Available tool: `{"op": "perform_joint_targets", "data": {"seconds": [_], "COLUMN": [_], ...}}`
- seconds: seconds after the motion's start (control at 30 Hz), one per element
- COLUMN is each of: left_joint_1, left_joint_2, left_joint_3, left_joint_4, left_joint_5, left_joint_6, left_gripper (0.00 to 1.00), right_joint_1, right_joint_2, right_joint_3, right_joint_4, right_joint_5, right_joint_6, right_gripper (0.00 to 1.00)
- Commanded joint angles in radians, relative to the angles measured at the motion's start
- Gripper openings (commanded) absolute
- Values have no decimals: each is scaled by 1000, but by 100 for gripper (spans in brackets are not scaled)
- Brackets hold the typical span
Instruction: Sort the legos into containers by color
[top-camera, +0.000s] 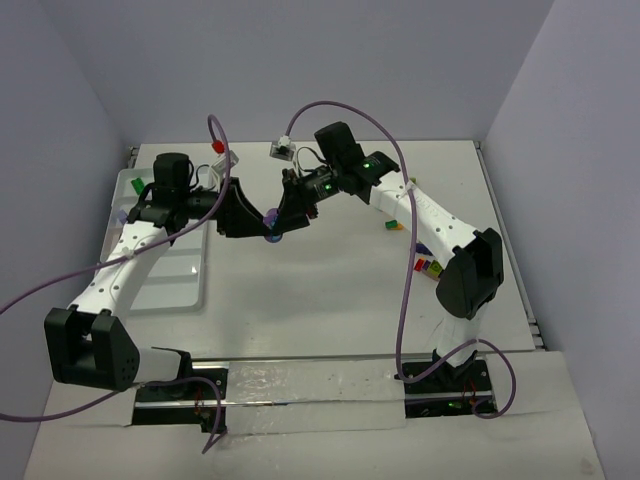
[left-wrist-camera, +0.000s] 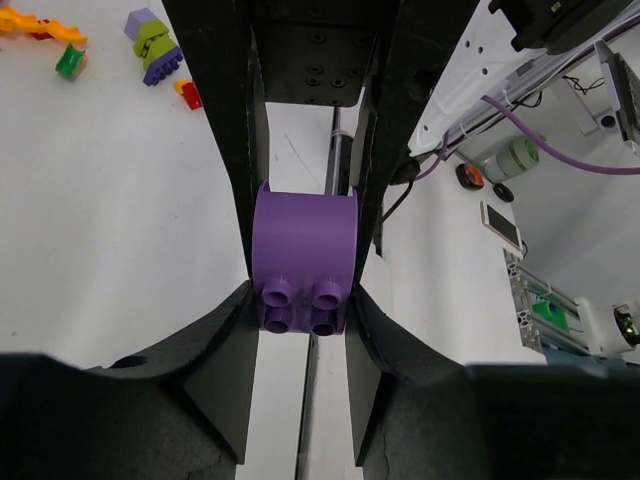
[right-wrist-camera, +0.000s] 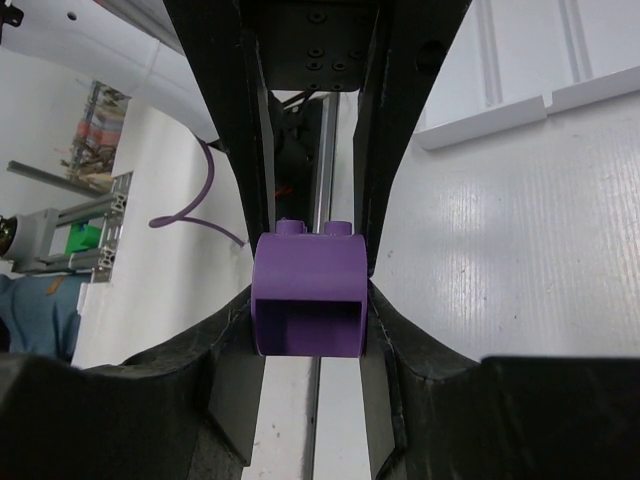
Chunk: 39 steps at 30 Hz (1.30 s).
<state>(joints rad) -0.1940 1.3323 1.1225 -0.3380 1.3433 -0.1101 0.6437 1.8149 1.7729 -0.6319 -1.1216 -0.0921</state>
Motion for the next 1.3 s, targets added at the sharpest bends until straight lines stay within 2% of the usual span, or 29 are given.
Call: {"op": "perform_joint_targets", "data": {"seconds": [0.0,0.03,0.07,0.17,0.2,0.23,0.27,0.3,0.37,0.43,0.47,0.6,0.73,0.87,1.03,1.27], "left_joint_1": [-4,1,15,57,95,139,162,185,270,315,344,424,452,477,482,482], "left_joint_2": [-9,-10,-15,-24,-21,-10,1,13,70,107,126,165,231,332,448,603], "left_joint_3": [27,28,25,14,13,25,37,38,103,130,148,211,274,373,489,562], "left_joint_4": [-43,-63,-84,-105,-144,-177,-278,-280,-459,-511,-514,-450,-409,-409,-398,-398], "left_joint_5": [6,-1,-10,-21,-32,-37,-65,-66,-203,-301,-407,-786,-1060,-1117,-1228,-1298], "left_joint_6": [49,66,81,89,101,164,204,244,366,382,369,313,291,267,235,251], "left_gripper": [5,0,0,0,0,0,0,0,0,0,0,0,0,0,0,0], "right_joint_1": [13,13,13,10,8,7,2,2,-15,-28,-39,-70,-85,-91,-96,-118], "right_joint_2": [-19,-19,-19,-19,-19,-20,-22,-22,-21,-19,-19,-20,-17,-8,-5,-2], "right_joint_3": [26,27,28,26,25,23,19,19,14,11,8,-8,-27,-41,-53,-86], "right_joint_4": [7,4,-3,-9,-12,-12,-11,-11,-11,-10,-11,-21,-26,-28,-28,-12], "right_joint_5": [57,80,90,125,131,137,140,141,152,164,178,240,364,454,490,481], "right_joint_6": [6,9,12,20,22,23,26,26,31,34,33,17,1,-6,-25,-40], "right_gripper": [18,24,36,61,65,76,82,87,97,98,98,99,99,99,99,99]}}
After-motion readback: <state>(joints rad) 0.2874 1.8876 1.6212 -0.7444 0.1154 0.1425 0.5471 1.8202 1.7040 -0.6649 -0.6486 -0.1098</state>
